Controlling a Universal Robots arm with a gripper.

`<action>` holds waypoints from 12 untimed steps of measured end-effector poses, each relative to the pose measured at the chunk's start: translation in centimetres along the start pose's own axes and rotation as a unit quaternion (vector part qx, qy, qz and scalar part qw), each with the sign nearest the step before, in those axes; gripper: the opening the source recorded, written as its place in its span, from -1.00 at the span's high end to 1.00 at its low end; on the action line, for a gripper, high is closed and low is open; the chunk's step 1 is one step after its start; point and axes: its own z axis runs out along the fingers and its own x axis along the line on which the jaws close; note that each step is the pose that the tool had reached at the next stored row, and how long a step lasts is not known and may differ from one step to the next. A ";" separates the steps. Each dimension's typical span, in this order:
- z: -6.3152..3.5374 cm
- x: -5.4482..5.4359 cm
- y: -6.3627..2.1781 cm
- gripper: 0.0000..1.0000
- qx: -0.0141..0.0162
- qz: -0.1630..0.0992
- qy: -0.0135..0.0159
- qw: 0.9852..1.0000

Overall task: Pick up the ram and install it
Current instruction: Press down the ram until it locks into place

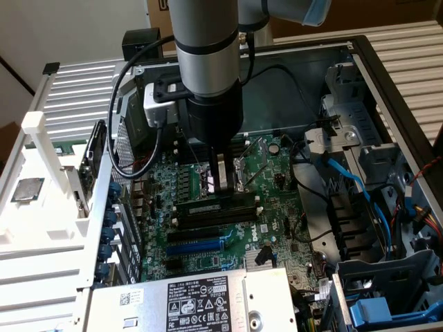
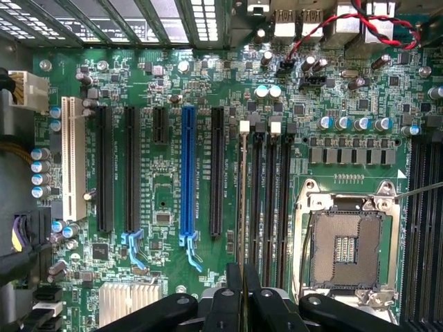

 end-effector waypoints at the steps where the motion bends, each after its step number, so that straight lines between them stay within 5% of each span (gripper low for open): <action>1: 0.00 0.0 0.05 0.74 0.001 0.001 0.000 1.000; 12: 0.00 0.0 0.07 0.74 0.004 0.005 0.000 1.000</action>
